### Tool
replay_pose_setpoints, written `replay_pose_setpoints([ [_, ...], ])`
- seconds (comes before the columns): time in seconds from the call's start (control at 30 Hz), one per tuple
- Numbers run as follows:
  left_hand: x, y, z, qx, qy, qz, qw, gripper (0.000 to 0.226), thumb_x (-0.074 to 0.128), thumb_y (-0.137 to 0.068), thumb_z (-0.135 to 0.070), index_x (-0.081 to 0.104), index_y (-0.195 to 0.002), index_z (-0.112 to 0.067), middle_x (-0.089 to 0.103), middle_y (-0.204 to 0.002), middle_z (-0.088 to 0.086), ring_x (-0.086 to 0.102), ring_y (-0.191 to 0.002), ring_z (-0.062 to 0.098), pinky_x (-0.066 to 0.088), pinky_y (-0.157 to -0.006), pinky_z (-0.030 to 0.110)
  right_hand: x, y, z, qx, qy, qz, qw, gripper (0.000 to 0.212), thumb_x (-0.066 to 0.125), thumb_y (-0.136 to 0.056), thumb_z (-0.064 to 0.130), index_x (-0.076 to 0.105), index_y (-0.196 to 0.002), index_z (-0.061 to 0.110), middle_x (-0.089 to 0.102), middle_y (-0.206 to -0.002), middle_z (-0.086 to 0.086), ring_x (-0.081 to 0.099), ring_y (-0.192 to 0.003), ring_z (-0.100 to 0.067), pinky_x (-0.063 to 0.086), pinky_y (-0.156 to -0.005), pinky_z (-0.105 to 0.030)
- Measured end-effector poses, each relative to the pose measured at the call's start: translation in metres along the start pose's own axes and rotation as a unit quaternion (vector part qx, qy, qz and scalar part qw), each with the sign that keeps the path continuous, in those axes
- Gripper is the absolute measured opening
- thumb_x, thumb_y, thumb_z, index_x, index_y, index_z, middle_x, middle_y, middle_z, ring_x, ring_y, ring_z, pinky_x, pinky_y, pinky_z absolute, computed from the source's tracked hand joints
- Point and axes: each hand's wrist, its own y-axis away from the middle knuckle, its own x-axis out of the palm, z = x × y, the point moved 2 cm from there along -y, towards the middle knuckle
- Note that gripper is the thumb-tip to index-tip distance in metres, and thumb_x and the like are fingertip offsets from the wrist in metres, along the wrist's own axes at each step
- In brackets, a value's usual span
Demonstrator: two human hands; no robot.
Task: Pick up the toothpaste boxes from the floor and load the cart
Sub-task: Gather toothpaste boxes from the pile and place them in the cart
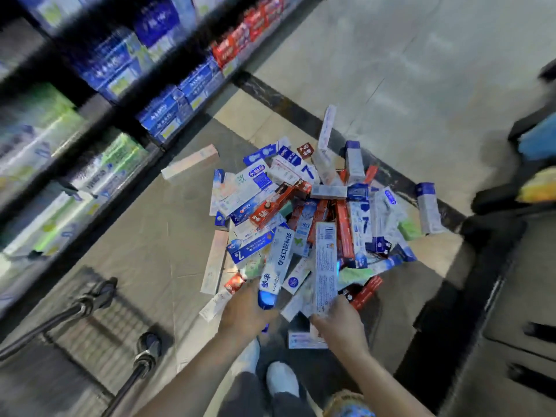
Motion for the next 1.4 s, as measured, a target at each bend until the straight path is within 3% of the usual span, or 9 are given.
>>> replay_pose_setpoints([
  [0.13,-0.049,0.072,-0.037,-0.013,0.054,-0.027,0.998,0.049,0.069,-0.065,-0.029,0.057,-0.112,-0.023,0.065,-0.091,-0.007,0.061,-0.083,0.018,0.042,-0.066,0.025,-0.057,0.068,0.037,-0.073,0.031,-0.024,0.997,0.031,0.069,-0.079,0.033,0.051,-0.096,0.014,0.059,-0.092,-0.002,0.057,-0.082,-0.021,0.044,-0.068,-0.035],
  [0.4,-0.126,0.199,-0.050,-0.017,0.122,-0.109,0.986,0.056,0.062,-0.052,-0.037,0.061,-0.106,-0.021,0.069,-0.094,-0.001,0.065,-0.087,0.021,0.048,-0.071,0.026,-0.114,0.182,0.095,-0.183,0.072,0.006,0.980,0.031,0.066,-0.082,0.028,0.052,-0.103,0.011,0.061,-0.087,-0.004,0.057,-0.075,-0.020,0.046,-0.066,-0.033],
  [0.53,-0.160,0.256,-0.034,-0.032,0.107,-0.173,0.979,0.039,0.072,-0.072,-0.026,0.062,-0.108,-0.015,0.067,-0.102,0.002,0.056,-0.083,0.017,0.037,-0.067,0.023,-0.111,0.223,0.120,-0.254,0.087,0.031,0.963,0.052,0.068,-0.079,0.034,0.054,-0.126,0.017,0.066,-0.114,-0.005,0.063,-0.092,-0.021,0.050,-0.069,-0.029],
  [0.67,-0.186,0.307,-0.005,-0.057,0.119,-0.242,0.961,0.031,0.071,-0.075,-0.024,0.063,-0.103,-0.015,0.068,-0.100,0.006,0.060,-0.084,0.022,0.044,-0.069,0.027,-0.094,0.270,0.152,-0.337,0.146,0.040,0.929,0.036,0.064,-0.083,0.034,0.059,-0.113,0.015,0.066,-0.112,-0.006,0.062,-0.094,-0.022,0.045,-0.069,-0.025],
  [0.8,-0.209,0.362,0.027,-0.085,0.154,-0.301,0.937,0.016,0.071,-0.077,-0.022,0.060,-0.087,-0.020,0.067,-0.089,0.005,0.057,-0.073,0.016,0.039,-0.052,0.020,-0.056,0.314,0.181,-0.386,0.197,0.054,0.900,0.040,0.065,-0.081,0.033,0.061,-0.116,0.013,0.066,-0.116,-0.008,0.062,-0.103,-0.024,0.044,-0.069,-0.023],
  [1.1,-0.240,0.465,0.142,-0.159,0.255,-0.378,0.876,0.044,0.074,-0.071,-0.035,0.065,-0.109,-0.015,0.068,-0.106,0.007,0.062,-0.096,0.021,0.045,-0.076,0.027,0.078,0.426,0.241,-0.459,0.284,0.136,0.831,0.045,0.066,-0.074,0.042,0.067,-0.109,0.013,0.071,-0.105,-0.010,0.067,-0.096,-0.026,0.052,-0.071,-0.027],
  [1.2,-0.255,0.485,0.193,-0.184,0.252,-0.380,0.871,0.042,0.070,-0.080,-0.031,0.060,-0.116,-0.013,0.064,-0.106,0.005,0.058,-0.092,0.018,0.040,-0.072,0.023,0.133,0.455,0.257,-0.476,0.310,0.162,0.807,0.038,0.066,-0.078,0.039,0.068,-0.104,0.011,0.072,-0.101,-0.011,0.068,-0.094,-0.026,0.043,-0.063,-0.023],
  [1.33,-0.278,0.492,0.259,-0.203,0.277,-0.365,0.865,0.042,0.070,-0.070,-0.037,0.063,-0.106,-0.015,0.068,-0.104,0.006,0.060,-0.086,0.019,0.044,-0.071,0.024,0.205,0.482,0.276,-0.479,0.321,0.186,0.796,0.017,0.064,-0.081,0.034,0.066,-0.088,0.019,0.070,-0.079,-0.005,0.067,-0.073,-0.020,0.050,-0.064,-0.026],
  [1.4,-0.288,0.485,0.294,-0.204,0.281,-0.346,0.871,0.043,0.063,-0.058,-0.043,0.062,-0.094,-0.019,0.070,-0.095,0.006,0.065,-0.086,0.022,0.049,-0.073,0.028,0.238,0.488,0.283,-0.467,0.331,0.201,0.795,0.013,0.064,-0.082,0.035,0.061,-0.086,0.024,0.063,-0.067,0.004,0.061,-0.059,-0.010,0.048,-0.055,-0.020],
])
